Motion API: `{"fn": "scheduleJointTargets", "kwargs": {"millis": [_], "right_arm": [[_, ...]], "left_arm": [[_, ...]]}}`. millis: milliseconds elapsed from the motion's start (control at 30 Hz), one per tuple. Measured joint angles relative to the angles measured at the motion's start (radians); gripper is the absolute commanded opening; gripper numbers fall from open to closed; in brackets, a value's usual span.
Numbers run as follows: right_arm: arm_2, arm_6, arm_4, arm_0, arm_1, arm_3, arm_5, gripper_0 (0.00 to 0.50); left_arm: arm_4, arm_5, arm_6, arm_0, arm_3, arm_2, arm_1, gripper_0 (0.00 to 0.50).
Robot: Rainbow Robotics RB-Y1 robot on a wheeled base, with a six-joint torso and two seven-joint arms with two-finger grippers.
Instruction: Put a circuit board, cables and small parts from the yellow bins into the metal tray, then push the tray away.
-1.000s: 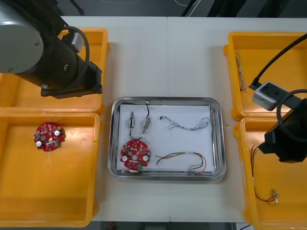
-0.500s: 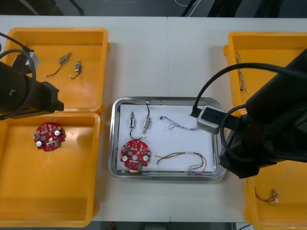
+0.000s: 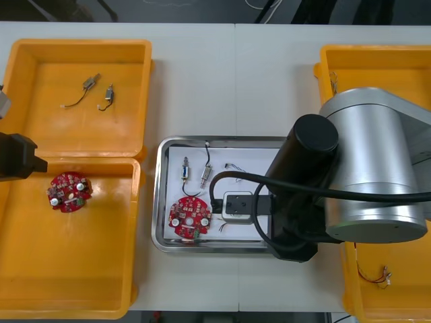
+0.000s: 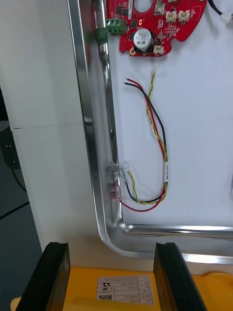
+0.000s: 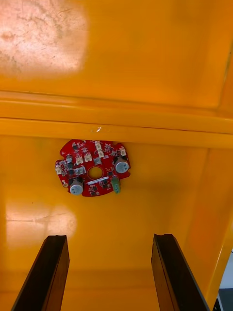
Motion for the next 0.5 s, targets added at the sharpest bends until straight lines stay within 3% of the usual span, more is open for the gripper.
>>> {"fn": "scheduleJointTargets", "kwargs": {"millis": [500], "right_arm": [[0.237,0.018,0.196,-0.068,0.122,0.117,-0.078,0.500]], "left_arm": [[-0.019,0.000,-0.067,0.038,-0.001,0.003,0.001,0.500]]}}
